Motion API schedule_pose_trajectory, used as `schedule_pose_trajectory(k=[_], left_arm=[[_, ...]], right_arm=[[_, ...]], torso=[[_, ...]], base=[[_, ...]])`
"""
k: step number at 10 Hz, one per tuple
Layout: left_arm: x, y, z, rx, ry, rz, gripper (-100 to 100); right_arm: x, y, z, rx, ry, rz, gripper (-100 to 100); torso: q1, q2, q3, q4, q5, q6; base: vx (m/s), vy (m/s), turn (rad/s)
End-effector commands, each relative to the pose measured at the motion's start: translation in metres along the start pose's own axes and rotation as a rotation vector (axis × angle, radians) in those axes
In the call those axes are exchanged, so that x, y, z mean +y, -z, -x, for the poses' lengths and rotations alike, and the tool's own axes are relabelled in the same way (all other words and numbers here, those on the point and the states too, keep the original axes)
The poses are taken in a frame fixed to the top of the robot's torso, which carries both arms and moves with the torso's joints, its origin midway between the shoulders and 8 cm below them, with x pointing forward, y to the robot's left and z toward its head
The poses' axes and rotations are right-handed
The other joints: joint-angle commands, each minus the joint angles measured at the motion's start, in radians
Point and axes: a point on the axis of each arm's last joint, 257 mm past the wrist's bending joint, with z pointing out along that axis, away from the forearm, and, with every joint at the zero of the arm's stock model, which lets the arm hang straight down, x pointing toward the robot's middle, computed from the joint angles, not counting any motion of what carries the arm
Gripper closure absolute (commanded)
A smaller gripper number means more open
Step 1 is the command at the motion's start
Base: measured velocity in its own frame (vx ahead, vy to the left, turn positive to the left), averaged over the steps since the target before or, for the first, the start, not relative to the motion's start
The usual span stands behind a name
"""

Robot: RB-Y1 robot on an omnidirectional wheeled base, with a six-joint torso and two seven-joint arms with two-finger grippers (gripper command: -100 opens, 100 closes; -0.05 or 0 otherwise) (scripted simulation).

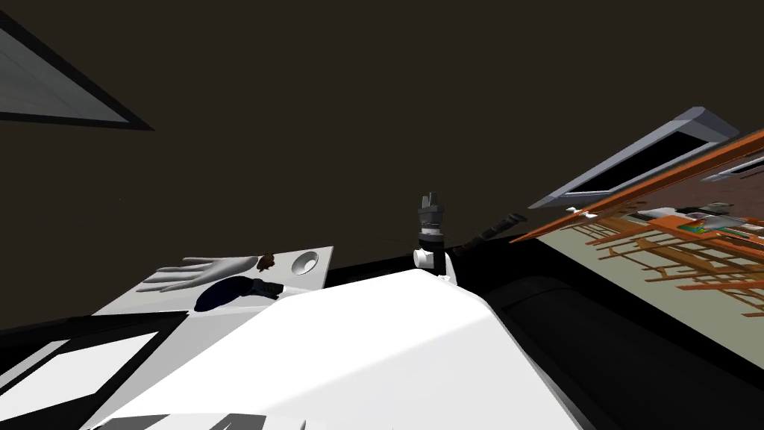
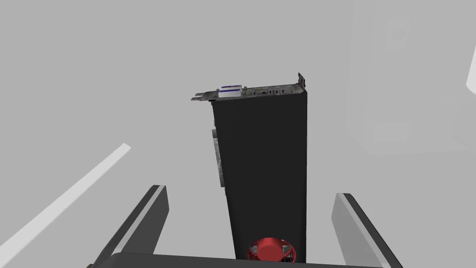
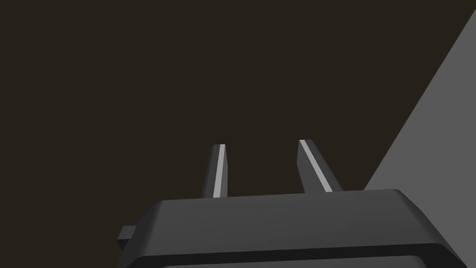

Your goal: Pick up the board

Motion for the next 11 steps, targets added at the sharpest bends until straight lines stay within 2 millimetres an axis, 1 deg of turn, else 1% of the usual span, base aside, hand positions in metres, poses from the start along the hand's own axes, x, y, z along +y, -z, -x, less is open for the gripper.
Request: schedule_pose_trajectory(k=[1, 2, 3, 5, 6, 8, 11], left_arm=[[0.001, 0.0, 0.003, 0.001, -0.027, -0.001, -100], [0.002, -0.003, 0.008, 0.002, -0.034, -0.002, -100], [0.002, -0.003, 0.008, 0.002, -0.043, -0.002, -100], [0.006, -0.007, 0.019, 0.003, -0.053, -0.003, -100], [0.006, -0.007, 0.019, 0.003, -0.077, -0.003, -100], [0.012, -0.011, 0.03, 0.004, -0.091, -0.002, -100], [0.015, -0.014, 0.036, 0.004, -0.126, -0.001, -100]], right_arm=[[0.0, 0.0, 0.0, 0.0, 0.0, 0.0, 0], [0.0, 0.0, 0.0, 0.0, 0.0, 0.0, 0], [0.0, 0.0, 0.0, 0.0, 0.0, 0.0, 0], [0.0, 0.0, 0.0, 0.0, 0.0, 0.0, 0], [0.0, 0.0, 0.0, 0.0, 0.0, 0.0, 0], [0.0, 0.0, 0.0, 0.0, 0.0, 0.0, 0], [0.0, 0.0, 0.0, 0.0, 0.0, 0.0, 0]], torso=[[0.0, 0.0, 0.0, 0.0, 0.0, 0.0], [0.0, 0.0, 0.0, 0.0, 0.0, 0.001], [0.001, 0.0, 0.0, 0.0, 0.0, 0.0], [0.0, 0.001, 0.0, 0.0, 0.0, 0.0], [0.001, -0.001, -0.001, 0.0, 0.0, 0.0], [0.001, 0.0, 0.0, 0.0, 0.0, 0.001], [-0.001, 0.0, 0.0, 0.0, 0.0, 0.001]], base=[[0.102, 0.016, 0.046], [0.093, 0.029, 0.072], [0.07, 0.022, 0.06], [0.111, 0.023, 0.141], [0.105, 0.016, 0.059], [0.108, 0.023, 0.139], [0.084, 0.004, 0.066]])
